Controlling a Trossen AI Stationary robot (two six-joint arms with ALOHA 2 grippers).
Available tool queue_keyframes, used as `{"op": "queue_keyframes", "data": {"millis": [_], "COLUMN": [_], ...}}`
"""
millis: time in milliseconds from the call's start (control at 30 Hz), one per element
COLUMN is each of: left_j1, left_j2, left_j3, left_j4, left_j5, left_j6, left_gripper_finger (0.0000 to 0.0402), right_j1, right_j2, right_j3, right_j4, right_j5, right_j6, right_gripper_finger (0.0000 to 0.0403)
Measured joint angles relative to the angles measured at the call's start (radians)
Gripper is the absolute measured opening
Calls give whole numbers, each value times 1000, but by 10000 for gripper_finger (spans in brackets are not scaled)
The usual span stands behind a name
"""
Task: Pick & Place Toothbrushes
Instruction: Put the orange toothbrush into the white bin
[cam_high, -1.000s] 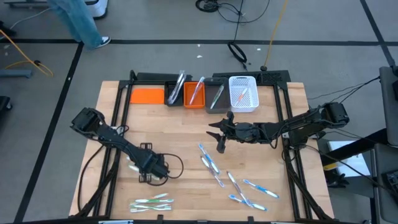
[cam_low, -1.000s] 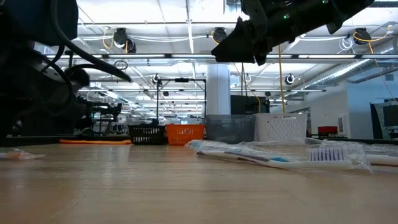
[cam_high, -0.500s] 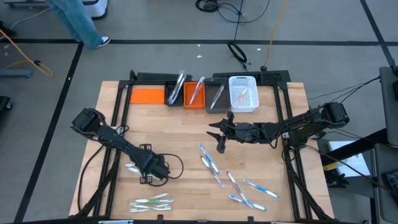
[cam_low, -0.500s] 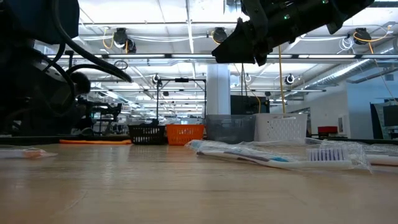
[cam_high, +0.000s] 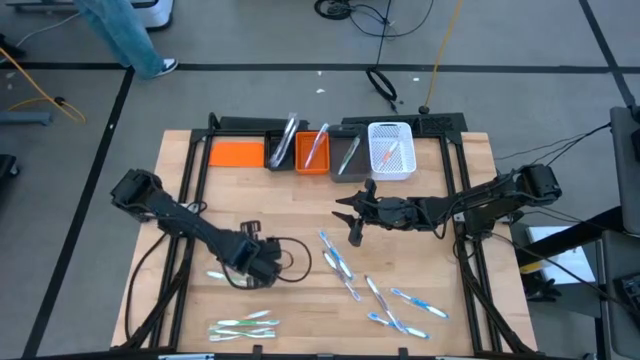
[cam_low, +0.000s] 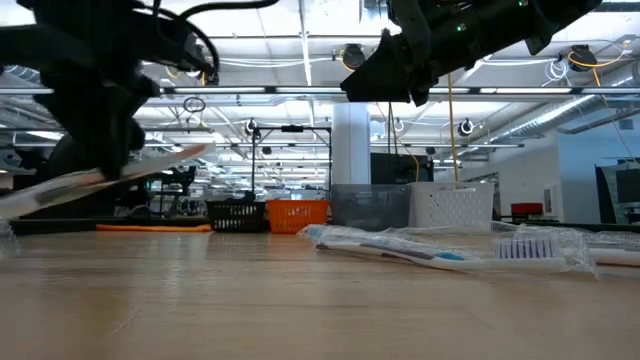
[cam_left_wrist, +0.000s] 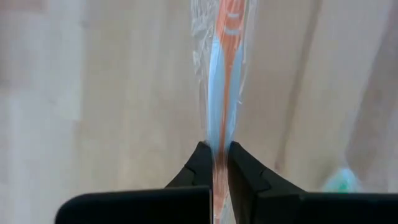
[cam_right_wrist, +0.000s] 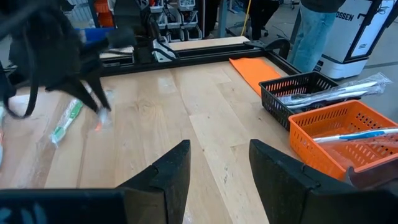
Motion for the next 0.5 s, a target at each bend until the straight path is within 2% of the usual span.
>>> {"op": "queue_keyframes", "data": {"millis": [133,333,500], "left_j1": [20,53,90], "left_j2": [-40,-102,-148], "left_j3": [43,76,77], "left_j4": [17,57,211], "left_j5": [-115,-218,-263], "left_j6": [20,68,168], "left_gripper_finger": [10,8,12], "right_j1": [0,2,2], "right_j2": [0,0,0], "right_j3": [0,0,0], "right_j4": [0,6,29], "right_j5": [0,0,-1], "right_j6": [0,0,0], "right_gripper_finger": [155,155,155]}}
